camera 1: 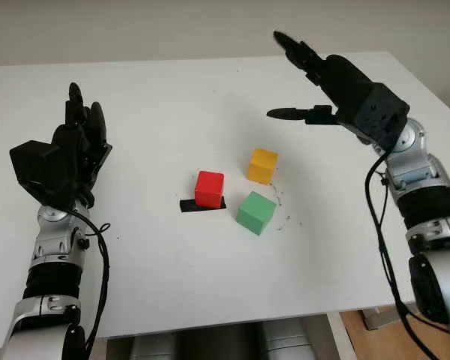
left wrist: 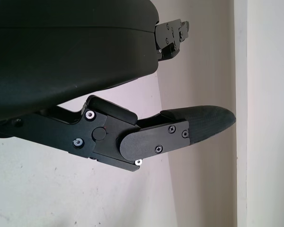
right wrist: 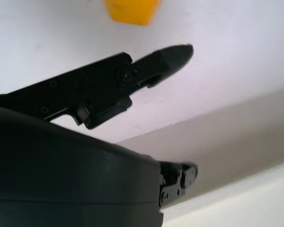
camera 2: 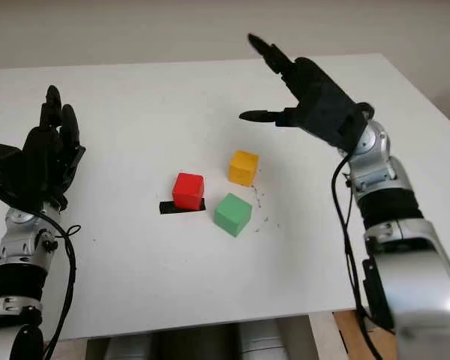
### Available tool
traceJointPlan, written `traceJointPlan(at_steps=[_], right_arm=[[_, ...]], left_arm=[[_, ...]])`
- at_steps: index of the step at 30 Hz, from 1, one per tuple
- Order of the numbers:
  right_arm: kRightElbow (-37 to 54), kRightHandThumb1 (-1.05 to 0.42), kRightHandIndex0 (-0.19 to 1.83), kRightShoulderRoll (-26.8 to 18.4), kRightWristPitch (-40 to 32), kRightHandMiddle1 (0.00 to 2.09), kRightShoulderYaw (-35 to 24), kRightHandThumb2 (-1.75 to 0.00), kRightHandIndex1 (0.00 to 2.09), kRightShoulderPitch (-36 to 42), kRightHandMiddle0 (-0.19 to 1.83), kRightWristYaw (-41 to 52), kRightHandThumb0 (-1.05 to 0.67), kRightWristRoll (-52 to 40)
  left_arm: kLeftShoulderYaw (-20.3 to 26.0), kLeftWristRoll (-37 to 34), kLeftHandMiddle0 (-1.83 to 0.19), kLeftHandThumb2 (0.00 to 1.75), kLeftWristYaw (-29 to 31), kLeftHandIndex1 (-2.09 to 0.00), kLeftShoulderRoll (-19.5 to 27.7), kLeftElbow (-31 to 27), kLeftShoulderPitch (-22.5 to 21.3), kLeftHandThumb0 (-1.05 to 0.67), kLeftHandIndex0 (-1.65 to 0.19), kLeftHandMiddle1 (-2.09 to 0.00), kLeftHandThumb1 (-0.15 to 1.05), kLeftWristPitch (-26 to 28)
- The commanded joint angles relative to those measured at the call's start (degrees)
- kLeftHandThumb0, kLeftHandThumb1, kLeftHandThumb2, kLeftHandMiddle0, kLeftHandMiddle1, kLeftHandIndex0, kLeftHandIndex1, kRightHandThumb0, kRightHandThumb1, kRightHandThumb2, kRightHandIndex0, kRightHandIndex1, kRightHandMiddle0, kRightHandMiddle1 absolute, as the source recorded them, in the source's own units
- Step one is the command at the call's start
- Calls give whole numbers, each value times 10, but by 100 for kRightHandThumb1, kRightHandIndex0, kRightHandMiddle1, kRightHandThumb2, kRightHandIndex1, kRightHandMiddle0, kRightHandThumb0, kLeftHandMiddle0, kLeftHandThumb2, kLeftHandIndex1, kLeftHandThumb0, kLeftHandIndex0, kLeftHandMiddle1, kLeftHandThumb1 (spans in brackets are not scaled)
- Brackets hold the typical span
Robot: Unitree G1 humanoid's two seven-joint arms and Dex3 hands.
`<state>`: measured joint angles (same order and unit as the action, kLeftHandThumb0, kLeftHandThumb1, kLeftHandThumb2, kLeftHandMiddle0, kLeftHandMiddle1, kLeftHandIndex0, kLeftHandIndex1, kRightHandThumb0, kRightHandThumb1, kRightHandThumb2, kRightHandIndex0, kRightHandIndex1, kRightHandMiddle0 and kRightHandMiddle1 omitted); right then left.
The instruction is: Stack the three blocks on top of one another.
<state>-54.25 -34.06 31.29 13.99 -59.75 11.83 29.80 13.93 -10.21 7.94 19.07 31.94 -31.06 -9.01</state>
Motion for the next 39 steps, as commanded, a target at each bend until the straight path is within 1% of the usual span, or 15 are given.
traceJointPlan(at_steps=[1,3,6,12,18,20,24,34,39], right_arm=[[-20,-81,27,-20,25,24,31,-4,21,-35,26,-7,-53,35],[-31,-81,24,-28,36,20,54,-5,17,-48,24,-10,-43,65],[-40,-80,27,-52,74,16,115,-5,15,-68,26,-85,-40,159],[-78,-80,35,-72,118,14,214,-5,15,-109,33,-229,-47,295],[-113,-78,40,-68,137,15,265,-5,14,-128,40,-330,-47,348],[-121,-77,43,-65,141,15,277,-4,14,-130,43,-355,-46,358],[-133,-79,43,-56,143,13,288,-6,12,-129,43,-371,-45,356],[-156,-82,43,-31,142,9,282,-6,9,-114,40,-360,-43,313],[-159,-81,45,-21,142,10,288,-6,9,-109,43,-370,-45,309]], left_arm=[[-2,7,19,64,7,0,9,-14,-8,-75,19,0,105,-5],[-3,9,19,64,8,0,11,-19,-6,-75,19,0,105,-2],[-3,13,19,64,10,0,13,-29,-3,-74,19,0,105,2],[-2,16,19,64,8,0,12,-31,-3,-74,19,0,105,10],[-4,25,19,64,3,0,10,-21,-9,-73,19,0,105,7],[-4,27,19,63,2,0,10,-18,-10,-74,19,0,105,4],[-6,30,19,62,-2,0,8,-16,-12,-74,19,0,105,5],[-7,40,19,59,-4,0,9,-20,-7,-76,19,0,105,0],[-7,40,19,58,-4,0,9,-21,-7,-76,19,0,105,-3]])
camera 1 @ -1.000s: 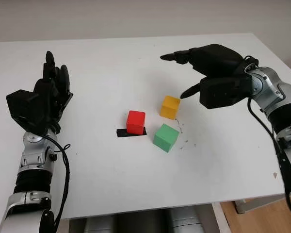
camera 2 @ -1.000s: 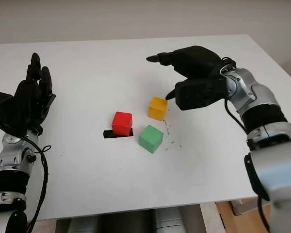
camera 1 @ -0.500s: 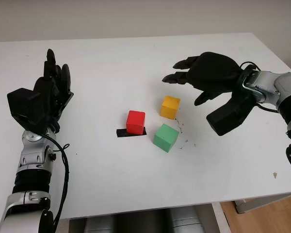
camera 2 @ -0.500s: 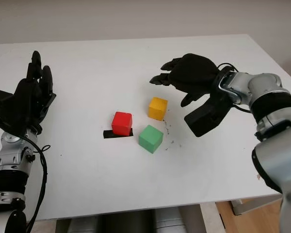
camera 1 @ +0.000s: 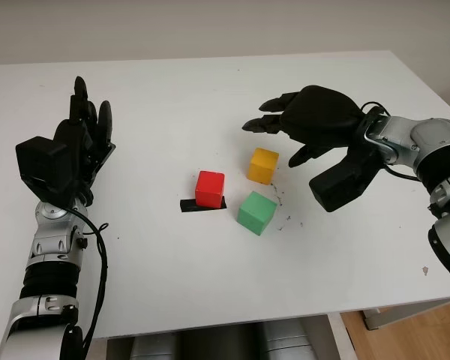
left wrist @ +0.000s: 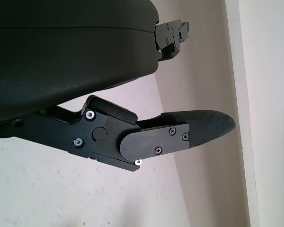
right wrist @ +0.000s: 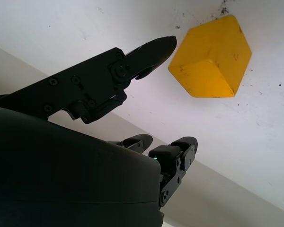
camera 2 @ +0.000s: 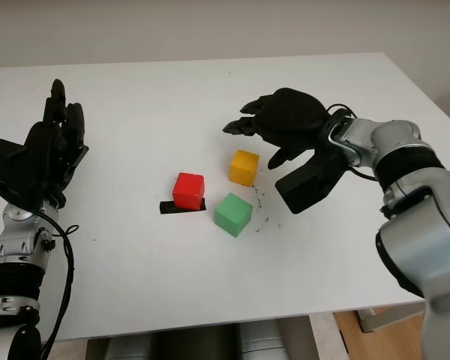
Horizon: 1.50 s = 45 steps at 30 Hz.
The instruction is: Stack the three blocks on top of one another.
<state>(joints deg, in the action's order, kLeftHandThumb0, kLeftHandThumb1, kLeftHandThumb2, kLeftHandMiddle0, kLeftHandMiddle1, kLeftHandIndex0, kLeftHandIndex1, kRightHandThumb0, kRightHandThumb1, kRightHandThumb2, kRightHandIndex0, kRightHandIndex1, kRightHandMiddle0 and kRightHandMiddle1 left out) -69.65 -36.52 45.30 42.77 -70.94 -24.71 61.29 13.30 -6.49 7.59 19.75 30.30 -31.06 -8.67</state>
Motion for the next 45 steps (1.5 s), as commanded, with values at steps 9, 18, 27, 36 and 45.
traceJointPlan(at_steps=[9,18,27,36,45], right_arm=[[-7,-82,47,16,-10,10,11,-5,9,13,45,-7,-46,1],[-11,-82,50,17,-14,10,33,-6,9,16,49,-19,-45,12],[-21,-82,56,23,-16,12,43,-6,11,22,56,-44,-43,16],[-33,-85,64,33,-19,15,53,-6,14,25,62,-64,-42,19],[-35,-88,74,38,-16,24,52,-6,24,31,73,-89,-39,16]], left_arm=[[-4,8,19,61,-6,0,1,-15,-1,-75,19,0,105,-4],[0,0,19,59,-1,0,3,-16,0,-75,19,0,105,-9],[0,0,19,58,-3,0,1,-18,0,-75,19,0,105,-7],[-10,18,19,60,-11,0,4,-18,1,-76,19,0,105,-10],[-18,32,19,62,-15,0,1,-25,4,-77,19,0,105,2]])
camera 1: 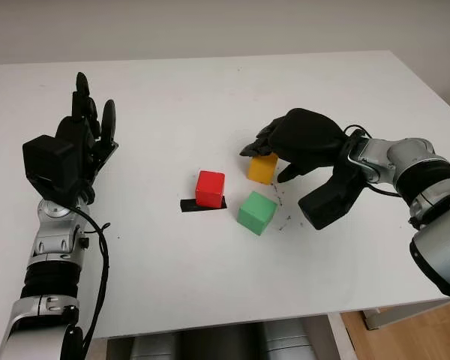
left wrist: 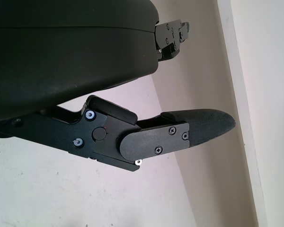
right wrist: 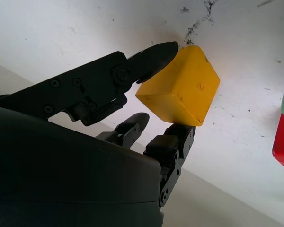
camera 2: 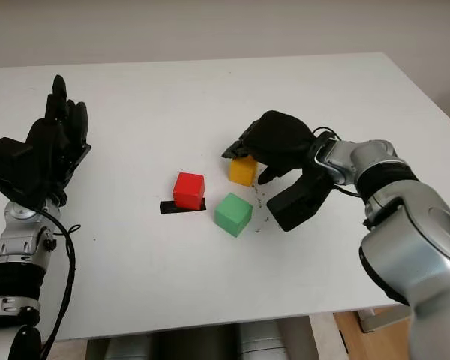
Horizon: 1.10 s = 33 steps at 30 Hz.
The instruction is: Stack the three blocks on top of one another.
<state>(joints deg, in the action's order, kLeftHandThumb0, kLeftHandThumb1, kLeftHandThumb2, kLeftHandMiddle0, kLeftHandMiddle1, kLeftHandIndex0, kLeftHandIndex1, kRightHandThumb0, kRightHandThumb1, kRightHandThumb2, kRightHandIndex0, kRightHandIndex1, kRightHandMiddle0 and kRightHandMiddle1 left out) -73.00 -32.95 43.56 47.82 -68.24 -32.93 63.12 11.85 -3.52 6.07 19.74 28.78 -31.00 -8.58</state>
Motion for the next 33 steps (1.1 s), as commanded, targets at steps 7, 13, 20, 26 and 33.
traceJointPlan(at_steps=[7,13,20,26,33], right_arm=[[-5,-95,31,0,3,122,11,-5,143,1,49,-38,-36,6],[-4,-98,17,-7,1,133,1,-6,139,-4,42,-2,-36,-8],[-1,-96,20,-16,-6,132,-23,-5,114,-10,43,30,-37,-31],[4,-94,22,-7,-4,124,-117,-5,90,7,47,157,-35,-156],[26,-92,32,28,-40,125,-258,-6,28,36,46,363,-32,-352]], left_arm=[[-8,10,19,62,1,0,4,-8,7,-79,19,0,105,2],[-6,5,19,61,6,0,1,-11,9,-79,19,0,105,12],[-6,2,19,63,11,0,-1,-4,7,-78,19,0,105,5],[-9,5,19,64,12,0,0,-1,4,-77,19,0,105,4],[-6,-3,19,63,17,0,-3,1,2,-76,19,0,105,4]])
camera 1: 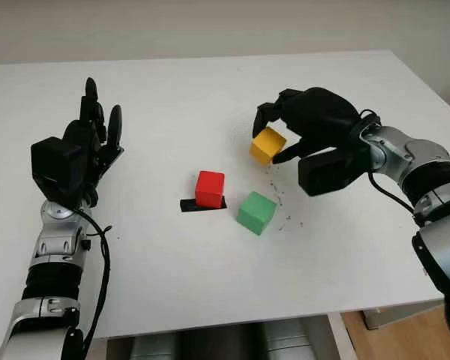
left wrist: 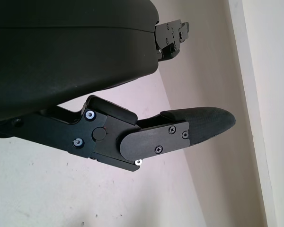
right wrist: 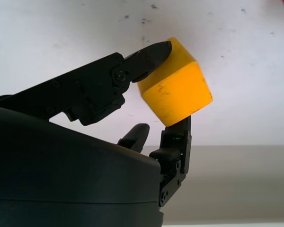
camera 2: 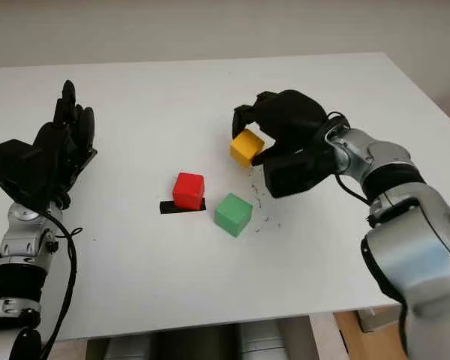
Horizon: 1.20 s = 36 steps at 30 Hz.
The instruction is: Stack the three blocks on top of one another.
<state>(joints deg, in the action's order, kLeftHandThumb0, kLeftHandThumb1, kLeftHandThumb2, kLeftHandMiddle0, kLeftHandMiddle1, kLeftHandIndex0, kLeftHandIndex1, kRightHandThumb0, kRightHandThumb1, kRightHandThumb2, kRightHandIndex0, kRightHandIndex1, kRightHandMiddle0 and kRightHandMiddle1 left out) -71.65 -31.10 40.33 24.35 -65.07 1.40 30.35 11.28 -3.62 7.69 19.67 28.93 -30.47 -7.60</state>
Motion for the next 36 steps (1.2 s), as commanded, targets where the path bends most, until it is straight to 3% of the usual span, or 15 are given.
traceJointPlan(at_steps=[1,13,21,24,28,36], right_arm=[[20,-92,30,15,-20,126,-40,-6,26,8,46,45,-32,-47],[142,-93,23,79,-182,141,-153,-5,9,60,41,206,-44,-208],[264,-92,22,142,-362,152,-201,-5,7,113,40,253,-44,-298],[331,-94,20,166,-427,159,-209,-6,5,147,35,251,-42,-323],[391,-97,18,182,-459,165,-201,-6,5,187,27,257,-39,-330],[427,-96,17,187,-518,166,-182,-5,4,209,30,276,-39,-321]], left_arm=[[0,-3,19,63,1,0,-2,0,-3,-77,19,0,105,-5],[-3,6,19,64,-3,0,1,-4,2,-76,19,0,105,-5],[-2,6,19,63,-7,0,-1,-12,7,-78,19,0,105,5],[-2,5,19,62,-7,0,-1,-13,8,-79,19,0,105,4],[-2,9,19,62,-13,0,-1,-21,11,-78,19,0,105,8],[-2,12,19,63,-15,0,2,-25,14,-77,19,0,105,6]])
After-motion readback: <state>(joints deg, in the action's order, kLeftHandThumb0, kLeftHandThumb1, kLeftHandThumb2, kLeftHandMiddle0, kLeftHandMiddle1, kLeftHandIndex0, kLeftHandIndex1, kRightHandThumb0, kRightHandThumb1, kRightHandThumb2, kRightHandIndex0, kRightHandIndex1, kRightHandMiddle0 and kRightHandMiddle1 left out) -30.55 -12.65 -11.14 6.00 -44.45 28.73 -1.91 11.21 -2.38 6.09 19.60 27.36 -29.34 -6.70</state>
